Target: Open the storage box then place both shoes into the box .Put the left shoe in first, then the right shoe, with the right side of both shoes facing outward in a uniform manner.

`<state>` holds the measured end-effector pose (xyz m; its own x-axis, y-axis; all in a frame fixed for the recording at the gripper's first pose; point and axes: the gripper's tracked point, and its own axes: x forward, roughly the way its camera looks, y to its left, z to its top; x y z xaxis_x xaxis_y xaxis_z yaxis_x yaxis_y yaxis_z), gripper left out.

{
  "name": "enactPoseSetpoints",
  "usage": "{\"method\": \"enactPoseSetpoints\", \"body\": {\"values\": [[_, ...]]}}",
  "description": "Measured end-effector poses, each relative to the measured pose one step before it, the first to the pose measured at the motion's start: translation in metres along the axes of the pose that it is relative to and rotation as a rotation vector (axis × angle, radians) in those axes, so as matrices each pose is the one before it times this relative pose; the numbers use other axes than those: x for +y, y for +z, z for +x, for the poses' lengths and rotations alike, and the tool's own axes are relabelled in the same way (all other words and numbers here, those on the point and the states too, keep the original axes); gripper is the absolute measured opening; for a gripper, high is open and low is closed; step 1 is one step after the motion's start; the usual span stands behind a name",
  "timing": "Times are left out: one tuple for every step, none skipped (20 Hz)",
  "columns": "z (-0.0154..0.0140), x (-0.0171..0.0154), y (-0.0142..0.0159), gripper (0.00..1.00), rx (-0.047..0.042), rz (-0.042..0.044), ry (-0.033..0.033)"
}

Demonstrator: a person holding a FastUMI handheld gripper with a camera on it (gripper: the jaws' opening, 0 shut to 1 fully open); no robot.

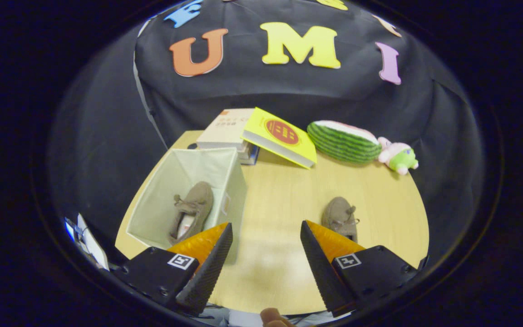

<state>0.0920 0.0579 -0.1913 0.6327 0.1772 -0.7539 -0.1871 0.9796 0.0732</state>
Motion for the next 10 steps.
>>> {"method": "enactPoseSetpoints", "body": {"values": [[0.00176,-0.0172,-0.00832,0.97,0.03178,0.00522,-0.02229],[0.00298,-0.01814,-0.0073,0.97,0.02928,-0.00066,-0.03161],[0.0034,-0.01957,-0.0049,0.97,0.01483,0.00138,-0.03855],[0.00681,-0.0161,-0.00528,0.97,0.02088,0.00237,-0.03464],[0.00754,-0.01545,-0.00679,0.97,0.0311,0.0058,-0.03233],[0.00793,-0.01421,-0.00613,0.97,0.03517,0.00876,-0.03353],[0.00874,-0.0136,-0.00506,0.97,0.02806,0.00144,-0.02548],[0.00933,-0.0101,-0.0021,0.97,0.02176,0.00948,-0.01922],[0.01005,-0.01014,-0.00206,0.97,0.01588,0.00918,-0.01636],[0.0104,-0.00702,-0.00153,0.97,0.01789,0.00983,-0.00774]]}}
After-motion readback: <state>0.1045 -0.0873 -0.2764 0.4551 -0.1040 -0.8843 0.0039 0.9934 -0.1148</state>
